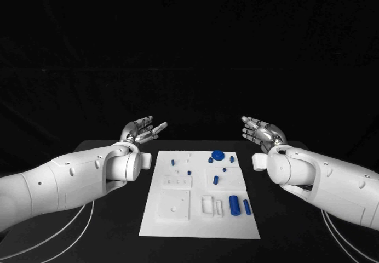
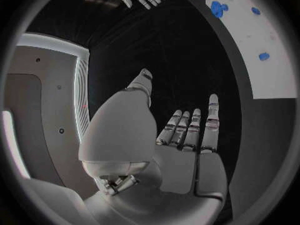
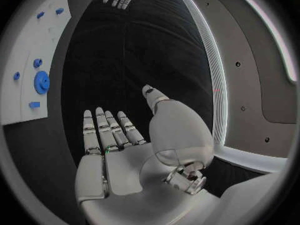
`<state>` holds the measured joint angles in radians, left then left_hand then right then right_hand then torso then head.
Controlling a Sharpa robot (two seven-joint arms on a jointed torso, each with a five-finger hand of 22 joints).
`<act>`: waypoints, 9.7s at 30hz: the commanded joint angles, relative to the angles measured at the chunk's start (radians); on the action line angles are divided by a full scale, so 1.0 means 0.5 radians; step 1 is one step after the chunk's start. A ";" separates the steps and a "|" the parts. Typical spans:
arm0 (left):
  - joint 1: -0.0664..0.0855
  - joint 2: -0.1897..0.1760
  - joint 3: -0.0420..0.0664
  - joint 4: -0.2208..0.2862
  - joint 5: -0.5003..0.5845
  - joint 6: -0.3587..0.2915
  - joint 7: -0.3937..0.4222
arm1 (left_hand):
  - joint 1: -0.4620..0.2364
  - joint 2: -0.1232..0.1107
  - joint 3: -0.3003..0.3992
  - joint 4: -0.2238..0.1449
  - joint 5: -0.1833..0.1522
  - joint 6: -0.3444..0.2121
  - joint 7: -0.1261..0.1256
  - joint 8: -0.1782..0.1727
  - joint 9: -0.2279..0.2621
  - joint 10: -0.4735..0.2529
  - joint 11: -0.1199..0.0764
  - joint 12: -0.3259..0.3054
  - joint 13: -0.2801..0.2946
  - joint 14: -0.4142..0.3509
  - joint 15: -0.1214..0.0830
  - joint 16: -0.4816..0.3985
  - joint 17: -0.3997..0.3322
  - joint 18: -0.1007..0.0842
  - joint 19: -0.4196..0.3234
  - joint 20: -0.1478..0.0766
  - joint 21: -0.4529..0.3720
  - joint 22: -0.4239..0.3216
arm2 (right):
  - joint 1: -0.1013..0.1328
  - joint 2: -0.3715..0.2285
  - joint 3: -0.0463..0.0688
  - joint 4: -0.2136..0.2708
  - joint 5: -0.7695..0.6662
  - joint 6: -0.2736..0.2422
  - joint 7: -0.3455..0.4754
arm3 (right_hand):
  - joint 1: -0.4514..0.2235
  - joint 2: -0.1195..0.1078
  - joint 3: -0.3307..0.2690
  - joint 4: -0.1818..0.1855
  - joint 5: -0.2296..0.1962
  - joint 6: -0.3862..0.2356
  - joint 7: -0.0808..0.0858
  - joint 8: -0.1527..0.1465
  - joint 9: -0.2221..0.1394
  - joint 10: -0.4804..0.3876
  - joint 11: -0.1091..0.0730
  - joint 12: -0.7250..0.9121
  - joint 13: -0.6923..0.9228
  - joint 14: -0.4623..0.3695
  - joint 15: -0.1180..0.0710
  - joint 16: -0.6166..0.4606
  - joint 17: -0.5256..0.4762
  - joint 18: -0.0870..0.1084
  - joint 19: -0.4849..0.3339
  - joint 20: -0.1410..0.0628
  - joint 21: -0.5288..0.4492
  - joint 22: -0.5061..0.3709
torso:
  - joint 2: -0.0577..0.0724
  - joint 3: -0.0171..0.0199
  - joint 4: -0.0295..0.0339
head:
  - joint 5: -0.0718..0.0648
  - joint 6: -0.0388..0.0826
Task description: Assemble the parts on the task board
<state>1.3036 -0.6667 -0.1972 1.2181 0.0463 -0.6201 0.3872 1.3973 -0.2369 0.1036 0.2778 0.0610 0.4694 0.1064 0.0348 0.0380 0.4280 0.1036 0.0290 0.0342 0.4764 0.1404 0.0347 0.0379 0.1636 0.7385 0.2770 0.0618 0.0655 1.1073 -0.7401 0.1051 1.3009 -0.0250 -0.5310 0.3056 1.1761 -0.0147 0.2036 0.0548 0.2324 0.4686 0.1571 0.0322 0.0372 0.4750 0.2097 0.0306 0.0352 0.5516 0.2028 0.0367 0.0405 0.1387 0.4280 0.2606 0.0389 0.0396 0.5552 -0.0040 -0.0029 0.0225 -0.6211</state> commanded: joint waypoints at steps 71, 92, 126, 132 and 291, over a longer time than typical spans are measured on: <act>0.259 -0.295 -0.015 0.627 -0.030 0.591 -0.127 | -0.020 0.432 0.143 -0.778 0.064 1.068 0.089 0.062 0.050 1.392 0.038 0.059 0.048 1.504 -0.134 0.352 0.064 -0.190 0.344 -0.445 0.868 0.519 | 0.151 0.398 0.075 -0.526 -3.530 0.766 -0.731 | 0.268 -0.197 0.245 -0.666 0.078 1.243 -0.083 0.059 0.052 1.251 -0.222 0.053 0.044 1.768 -0.404 1.717 1.015 0.062 1.977 -0.562 1.051 0.945 | 0.325 -0.0038 0.161 | -0.136 0.158; 0.273 -0.297 -0.013 0.620 -0.045 0.583 -0.129 | -0.018 0.436 0.128 -0.778 0.057 1.064 0.090 0.062 0.050 1.387 0.039 0.060 0.048 1.504 -0.133 0.356 0.064 -0.189 0.351 -0.443 0.861 0.509 | 0.150 0.416 0.071 -0.540 -3.572 0.795 -0.726 | 0.201 -0.203 0.528 -0.643 -0.032 1.314 -0.088 0.059 0.053 1.350 -0.245 0.053 0.045 1.766 -0.421 1.736 1.009 0.031 2.003 -0.580 1.050 1.141 | 0.360 -0.0084 0.156 | -0.136 0.162; 0.277 -0.294 -0.013 0.605 -0.048 0.582 -0.155 | -0.006 0.440 0.114 -0.785 0.052 1.058 0.093 0.061 0.050 1.381 0.041 0.060 0.048 1.506 -0.134 0.360 0.063 -0.188 0.357 -0.445 0.863 0.501 | 0.149 0.430 0.069 -0.531 -3.579 0.743 -0.744 | 0.229 -0.108 0.755 -0.582 -0.329 1.544 -0.133 0.062 0.065 1.661 -0.338 0.055 0.051 1.763 -0.491 1.758 1.020 -0.022 2.001 -0.651 1.081 1.355 | 0.383 -0.0130 0.151 | -0.127 0.169; 0.278 -0.292 -0.013 0.601 -0.048 0.584 -0.159 | -0.006 0.440 0.114 -0.785 0.052 1.058 0.093 0.061 0.050 1.381 0.041 0.060 0.048 1.506 -0.134 0.360 0.063 -0.188 0.357 -0.445 0.863 0.501 | 0.149 0.428 0.069 -0.511 -3.592 0.597 -0.787 | 0.233 -0.127 0.782 -0.570 -0.343 1.573 -0.142 0.062 0.064 1.694 -0.349 0.055 0.052 1.765 -0.504 1.748 1.024 -0.029 1.983 -0.666 1.098 1.425 | 0.385 -0.0131 0.152 | -0.123 0.173; 0.338 -0.199 -0.013 0.529 -0.076 0.589 -0.186 | 0.010 0.447 0.095 -0.802 0.048 1.049 0.097 0.062 0.050 1.369 0.044 0.060 0.048 1.505 -0.133 0.357 0.063 -0.185 0.341 -0.444 0.894 0.502 | 0.164 0.826 0.059 -0.743 -3.660 0.346 -1.060 | 0.178 -0.278 0.760 -0.517 -0.231 1.302 -0.073 0.058 0.050 1.331 -0.243 0.055 0.046 1.762 -0.429 1.702 0.990 0.012 2.062 -0.597 0.747 1.821 | 0.455 -0.0594 0.195 | -0.110 0.239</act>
<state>1.4691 -0.7674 -0.2049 1.4798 0.0122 -0.3382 0.2897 1.3987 -0.0170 0.1574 -0.1237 0.0898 1.0019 0.1533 0.0689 0.0614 1.1185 0.1271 0.0617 0.0570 1.2309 0.0734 0.2083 0.0709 0.0690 0.9147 0.0569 0.5032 0.3169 1.1908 -0.3275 0.1351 0.9337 -1.8716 -0.3765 -0.2323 1.2659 -0.1452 0.5862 -0.2030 0.1164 1.1238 0.1196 0.0653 0.0651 1.1445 0.0869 0.0614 0.0590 1.4315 -0.0180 0.8897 0.5361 0.1315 1.4610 -0.0441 0.4136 0.9512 0.7816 -0.0334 0.0920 -0.0312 -0.5026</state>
